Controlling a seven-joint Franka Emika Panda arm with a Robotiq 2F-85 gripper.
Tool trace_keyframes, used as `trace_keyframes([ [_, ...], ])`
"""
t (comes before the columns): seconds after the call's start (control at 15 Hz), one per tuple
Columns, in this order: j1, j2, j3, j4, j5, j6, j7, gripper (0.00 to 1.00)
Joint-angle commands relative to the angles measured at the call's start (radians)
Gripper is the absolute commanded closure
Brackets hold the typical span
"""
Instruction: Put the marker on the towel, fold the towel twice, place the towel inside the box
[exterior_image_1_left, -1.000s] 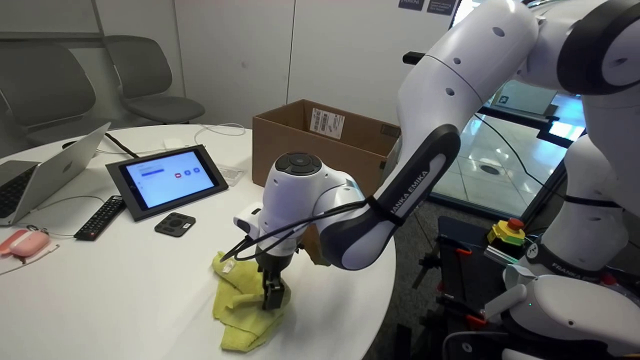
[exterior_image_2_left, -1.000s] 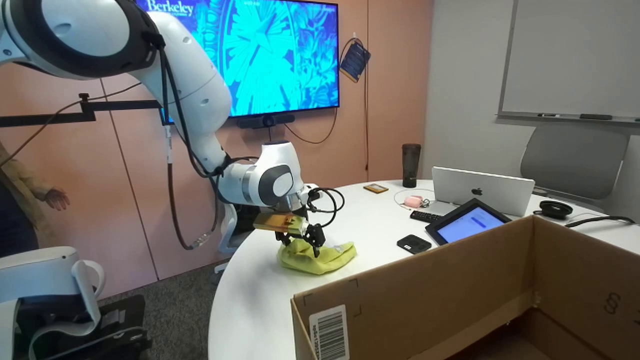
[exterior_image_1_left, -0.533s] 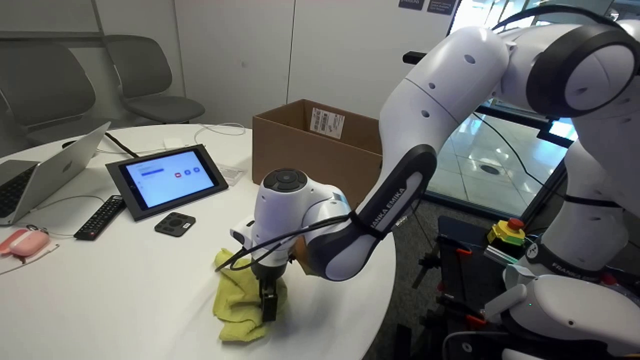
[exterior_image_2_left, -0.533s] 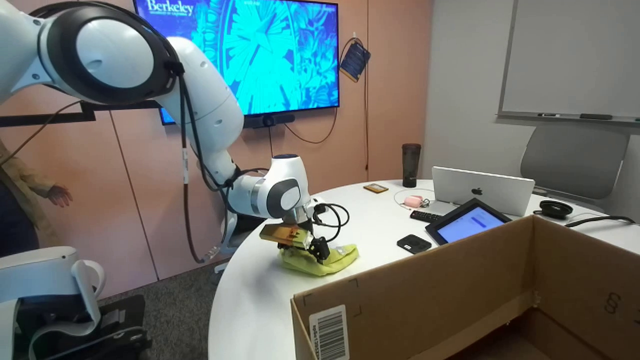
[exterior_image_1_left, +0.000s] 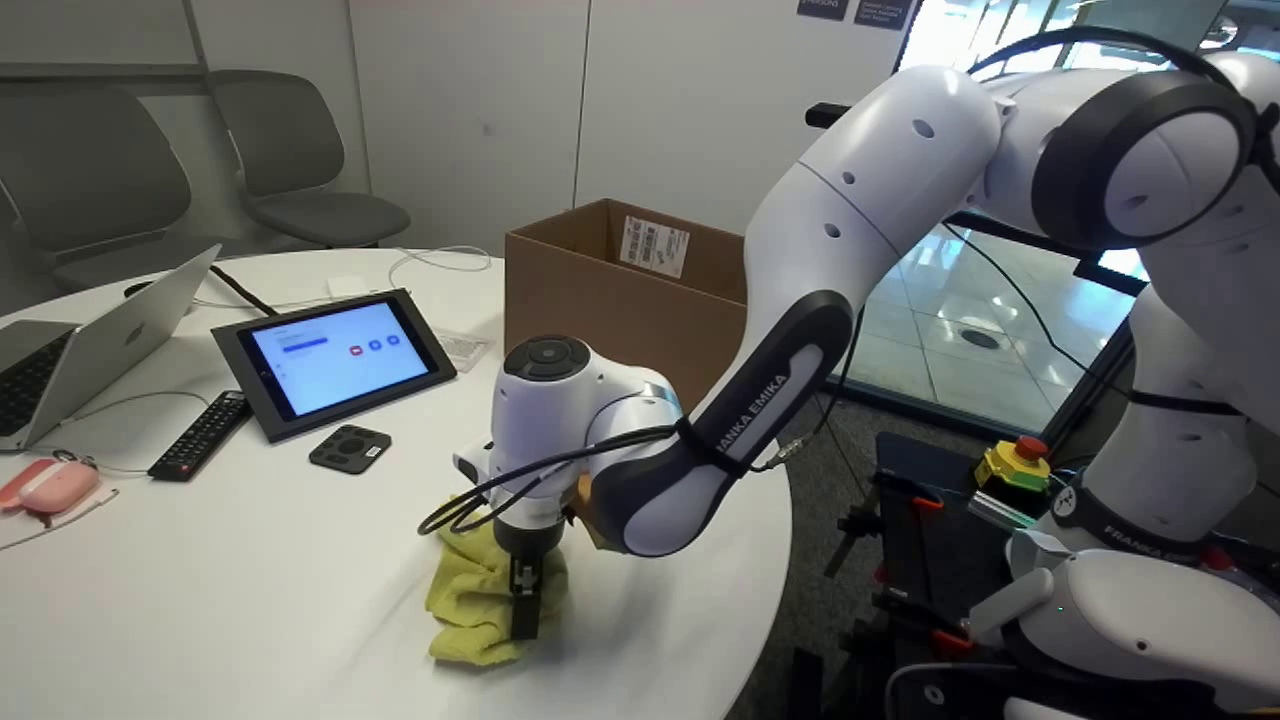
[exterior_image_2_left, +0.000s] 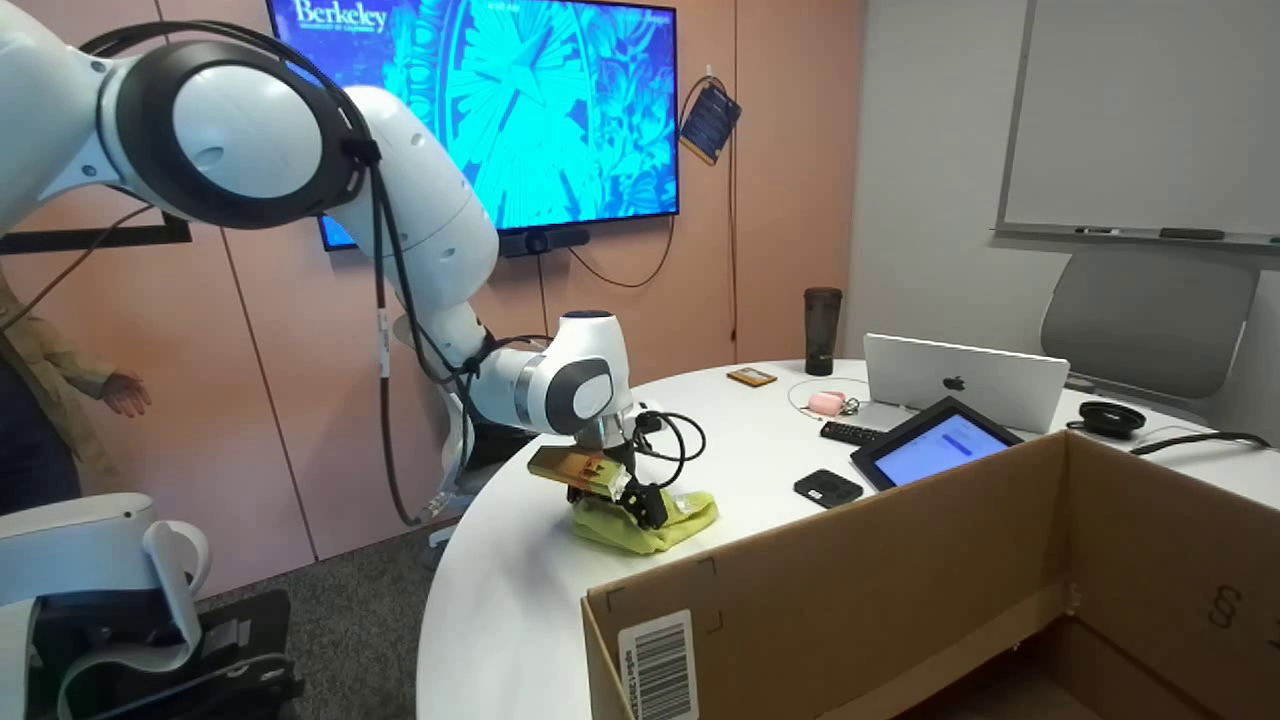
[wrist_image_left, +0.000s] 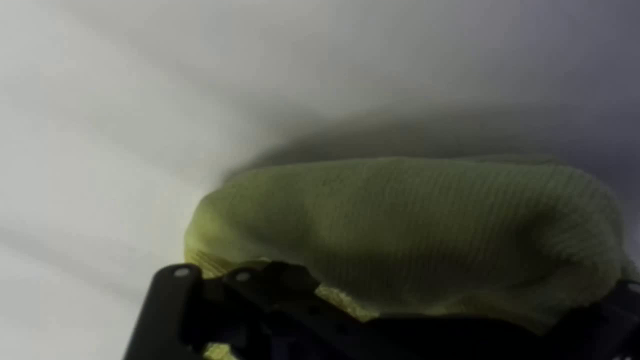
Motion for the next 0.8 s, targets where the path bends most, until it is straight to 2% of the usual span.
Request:
trace_keyframes([
  [0.0, -0.011, -0.003, 0.008, 0.01, 0.02, -0.024, 0.019, 0.57],
  [0.33, -0.015, -0.079, 0.011, -0.042, 0.028, -0.022, 0.049, 0.96],
  [0.4, -0.019, -0.097, 0.013, -0.053, 0.032, -0.024, 0.053, 1.0],
  [0.73, -0.026, -0.204, 0.01, -0.112, 0.053, -0.012, 0.09, 1.0],
])
